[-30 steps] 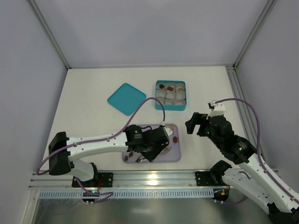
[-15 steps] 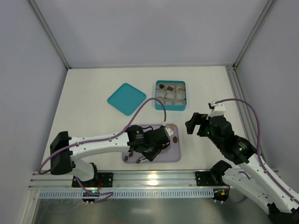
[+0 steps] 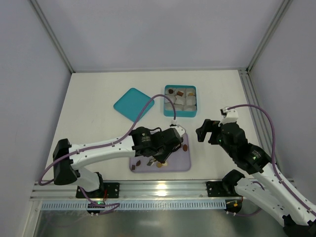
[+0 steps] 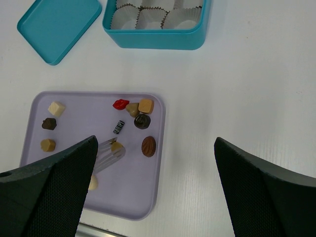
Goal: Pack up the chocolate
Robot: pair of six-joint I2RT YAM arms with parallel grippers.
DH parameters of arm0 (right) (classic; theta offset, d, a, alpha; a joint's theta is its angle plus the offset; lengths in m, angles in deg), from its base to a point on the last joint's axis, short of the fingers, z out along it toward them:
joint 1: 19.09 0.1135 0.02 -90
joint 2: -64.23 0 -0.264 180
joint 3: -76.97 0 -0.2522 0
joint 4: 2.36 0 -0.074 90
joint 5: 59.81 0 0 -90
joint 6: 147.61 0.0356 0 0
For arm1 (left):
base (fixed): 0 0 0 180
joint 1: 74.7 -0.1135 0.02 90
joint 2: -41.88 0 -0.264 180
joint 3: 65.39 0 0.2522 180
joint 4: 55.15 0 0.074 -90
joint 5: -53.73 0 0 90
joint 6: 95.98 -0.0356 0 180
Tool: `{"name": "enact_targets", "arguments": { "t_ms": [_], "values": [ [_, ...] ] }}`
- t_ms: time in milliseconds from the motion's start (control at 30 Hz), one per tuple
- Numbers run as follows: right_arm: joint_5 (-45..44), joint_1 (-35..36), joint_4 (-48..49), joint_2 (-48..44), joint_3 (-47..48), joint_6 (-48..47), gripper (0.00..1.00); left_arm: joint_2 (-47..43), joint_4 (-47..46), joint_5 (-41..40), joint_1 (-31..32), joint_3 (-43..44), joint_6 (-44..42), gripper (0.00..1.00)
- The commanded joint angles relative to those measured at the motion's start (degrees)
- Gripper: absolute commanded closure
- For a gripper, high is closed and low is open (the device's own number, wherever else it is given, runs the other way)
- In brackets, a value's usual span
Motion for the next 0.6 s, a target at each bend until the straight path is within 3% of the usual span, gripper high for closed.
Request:
{"name": "enact_targets", "arguments": {
  "t_ms": [0, 567],
  "values": [
    [-0.74, -0.24, 1.45, -0.64, 0.12, 0.4, 0.0, 0.22, 0.15, -2.8, -1.9, 4.78, -0.47, 0.7],
    [-1.18, -0.32, 1.27, -0.46, 1.35, -0.48, 0.0, 14.89, -0.03, -1.92, -20.18, 30.61, -7.41, 0.69]
  ]
}}
